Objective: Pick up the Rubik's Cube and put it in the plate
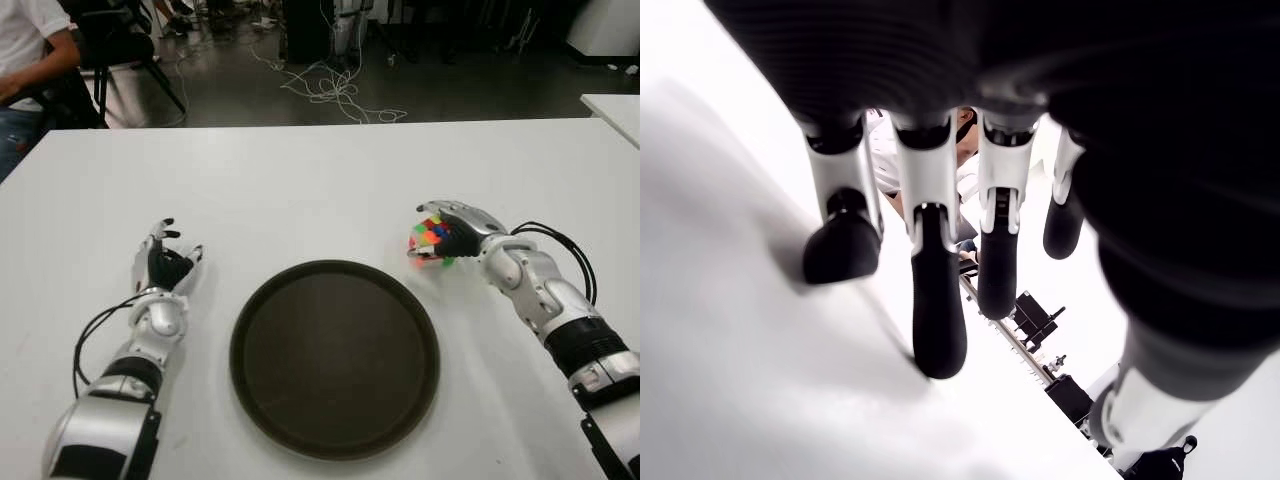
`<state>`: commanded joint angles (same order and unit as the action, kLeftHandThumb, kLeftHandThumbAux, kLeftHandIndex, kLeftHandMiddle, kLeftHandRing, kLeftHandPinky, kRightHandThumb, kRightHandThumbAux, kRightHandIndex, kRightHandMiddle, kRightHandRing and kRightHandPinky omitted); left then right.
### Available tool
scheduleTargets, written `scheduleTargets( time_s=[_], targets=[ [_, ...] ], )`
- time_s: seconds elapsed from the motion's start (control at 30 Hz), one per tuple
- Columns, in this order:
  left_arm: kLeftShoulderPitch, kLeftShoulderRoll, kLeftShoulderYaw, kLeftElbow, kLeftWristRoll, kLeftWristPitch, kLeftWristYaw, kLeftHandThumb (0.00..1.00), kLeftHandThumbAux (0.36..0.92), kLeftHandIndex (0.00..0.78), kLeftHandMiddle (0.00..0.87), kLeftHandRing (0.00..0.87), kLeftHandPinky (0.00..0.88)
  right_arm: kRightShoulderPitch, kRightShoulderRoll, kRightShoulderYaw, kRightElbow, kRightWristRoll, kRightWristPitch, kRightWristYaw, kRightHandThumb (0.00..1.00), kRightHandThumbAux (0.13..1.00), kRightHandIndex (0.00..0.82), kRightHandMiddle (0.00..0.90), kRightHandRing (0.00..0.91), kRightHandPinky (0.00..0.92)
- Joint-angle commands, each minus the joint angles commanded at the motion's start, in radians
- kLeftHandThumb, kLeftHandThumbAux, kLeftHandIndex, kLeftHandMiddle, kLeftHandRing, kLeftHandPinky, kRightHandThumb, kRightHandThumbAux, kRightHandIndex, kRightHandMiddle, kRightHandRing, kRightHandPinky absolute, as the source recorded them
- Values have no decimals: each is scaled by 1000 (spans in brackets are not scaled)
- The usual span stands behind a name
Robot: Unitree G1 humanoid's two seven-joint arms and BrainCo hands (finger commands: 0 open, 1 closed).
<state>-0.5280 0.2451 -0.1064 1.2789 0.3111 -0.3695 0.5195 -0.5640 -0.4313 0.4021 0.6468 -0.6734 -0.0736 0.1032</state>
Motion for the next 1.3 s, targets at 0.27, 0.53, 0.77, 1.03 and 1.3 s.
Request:
scheduleTargets(
  time_s=[0.27,0.53,0.77,1.03,1.3],
  targets=[
    [1,0,-4,0,6,-2,10,240,745,170,299,343,368,2,7,7,8,-1,6,-2,207,464,0,0,0,3],
    [1,-2,0,0,0,4,3,198,733,160,321,360,339,0,16,14,5,-1,22,2,237,468,0,0,0,0],
    [1,-5,3,-3,-4,-1,4,225,736,163,327,365,353,-4,20,19,16,-1,20,-5,231,470,0,0,0,0],
    [0,-6,3,-4,-4,2,1,254,744,173,299,329,344,-6,25,24,26,0,19,-14,235,467,0,0,0,0],
    [0,-3,-3,-2,2,2,3,258,750,180,290,312,339,-6,27,25,21,-2,24,-13,237,473,0,0,0,0]
  ],
)
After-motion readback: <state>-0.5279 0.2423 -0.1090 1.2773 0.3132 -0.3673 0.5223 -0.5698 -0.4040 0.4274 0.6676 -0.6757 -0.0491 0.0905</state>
